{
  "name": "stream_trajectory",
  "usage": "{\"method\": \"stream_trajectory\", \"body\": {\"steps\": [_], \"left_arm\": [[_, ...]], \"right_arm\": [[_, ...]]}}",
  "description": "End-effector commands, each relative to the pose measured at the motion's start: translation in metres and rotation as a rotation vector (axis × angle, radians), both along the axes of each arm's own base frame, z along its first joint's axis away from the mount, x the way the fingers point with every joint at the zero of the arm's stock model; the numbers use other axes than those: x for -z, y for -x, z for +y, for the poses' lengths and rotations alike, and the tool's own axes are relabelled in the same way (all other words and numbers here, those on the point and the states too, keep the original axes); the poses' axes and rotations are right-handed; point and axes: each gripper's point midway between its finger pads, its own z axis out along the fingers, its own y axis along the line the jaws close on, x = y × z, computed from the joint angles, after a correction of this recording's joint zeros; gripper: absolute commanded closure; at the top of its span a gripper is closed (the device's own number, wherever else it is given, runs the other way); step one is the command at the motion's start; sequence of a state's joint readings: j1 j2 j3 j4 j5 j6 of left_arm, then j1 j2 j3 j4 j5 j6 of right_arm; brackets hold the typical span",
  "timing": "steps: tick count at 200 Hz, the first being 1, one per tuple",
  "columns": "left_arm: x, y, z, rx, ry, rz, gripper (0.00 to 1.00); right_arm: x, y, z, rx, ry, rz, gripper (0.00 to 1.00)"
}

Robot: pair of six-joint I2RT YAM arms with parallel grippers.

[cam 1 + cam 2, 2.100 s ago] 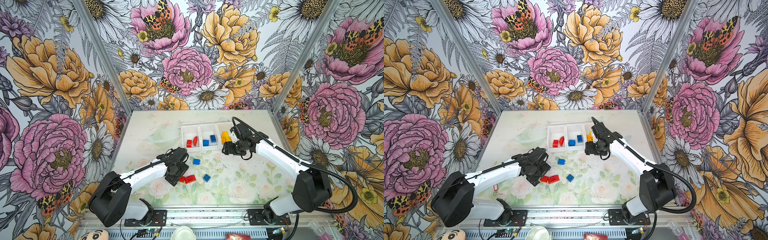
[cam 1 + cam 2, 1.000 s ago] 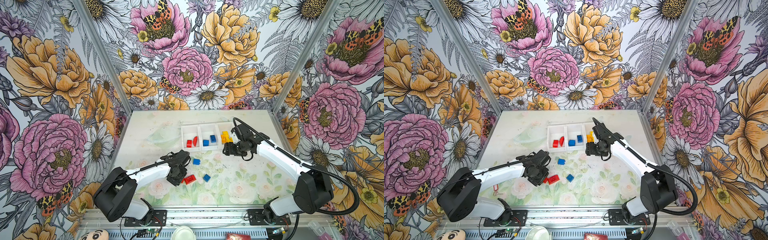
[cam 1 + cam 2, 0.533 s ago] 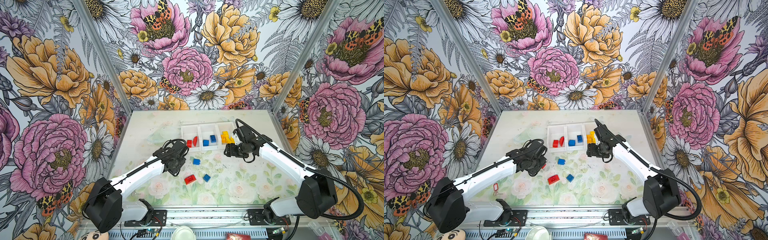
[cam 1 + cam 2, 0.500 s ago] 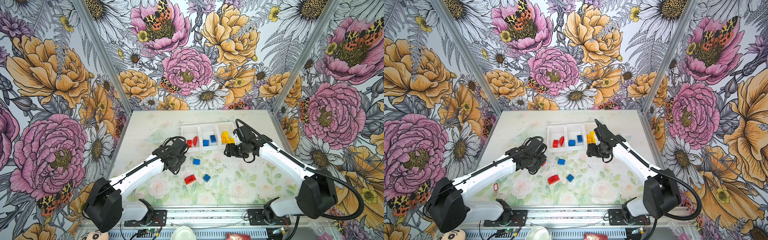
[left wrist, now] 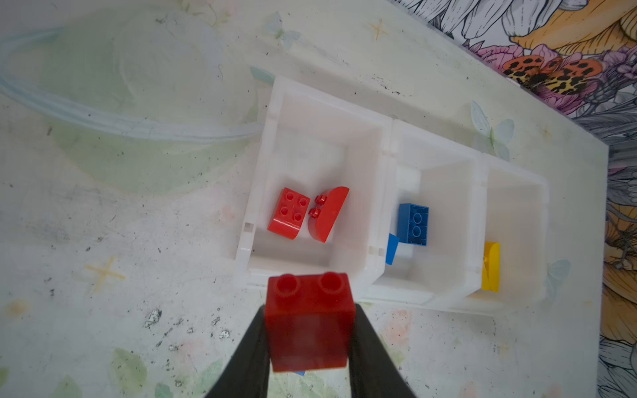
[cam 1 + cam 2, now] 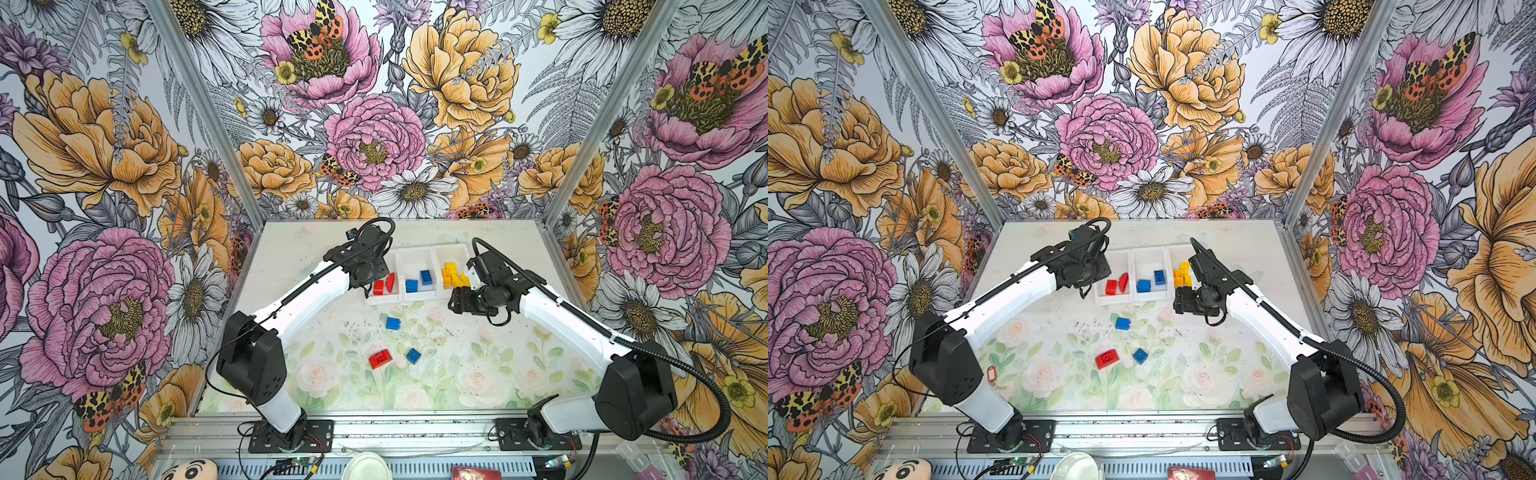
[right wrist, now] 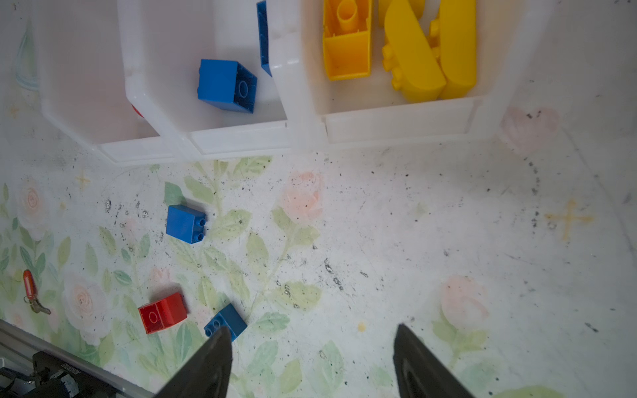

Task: Sort the legos into containers by color
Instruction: Place the lego in the container.

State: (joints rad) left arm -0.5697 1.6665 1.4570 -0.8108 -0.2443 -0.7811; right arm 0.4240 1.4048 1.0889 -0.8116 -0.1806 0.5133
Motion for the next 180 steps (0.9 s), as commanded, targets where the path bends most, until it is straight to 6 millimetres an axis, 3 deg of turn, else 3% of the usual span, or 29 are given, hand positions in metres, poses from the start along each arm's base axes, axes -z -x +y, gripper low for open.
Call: {"method": "stream_trajectory", "body": {"steps": [1,27,31,46,92,138,180], "left_arm": [[0.006,-0.019,-0.001,0.117,-0.120,-0.008,0.70],[0.009,-0.036,-0.004,0.146,-0.159,-0.013,0.70],[0.024,-0.039,-0.005,0.149,-0.173,0.016,0.70],[0.033,-0.047,-0.005,0.157,-0.178,0.033,0.70],[0.046,-0.067,-0.009,0.191,-0.197,0.040,0.69],[0.063,-0.071,-0.008,0.193,-0.195,0.069,0.57],[0.060,-0.070,-0.008,0.190,-0.187,0.054,0.47]], "right_arm": [[-0.010,-0.003,-0.002,0.020,-0.015,-0.037,0.25],[-0.011,-0.002,-0.001,0.022,-0.020,-0.035,0.25],[-0.010,-0.002,-0.001,0.023,-0.020,-0.033,0.25],[-0.010,-0.002,-0.001,0.025,-0.020,-0.031,0.25],[-0.008,-0.001,-0.001,0.025,-0.019,-0.028,0.25],[-0.008,0.000,0.000,0.024,-0.021,-0.023,0.25],[-0.004,0.001,0.002,0.021,-0.021,-0.012,0.25]]}}
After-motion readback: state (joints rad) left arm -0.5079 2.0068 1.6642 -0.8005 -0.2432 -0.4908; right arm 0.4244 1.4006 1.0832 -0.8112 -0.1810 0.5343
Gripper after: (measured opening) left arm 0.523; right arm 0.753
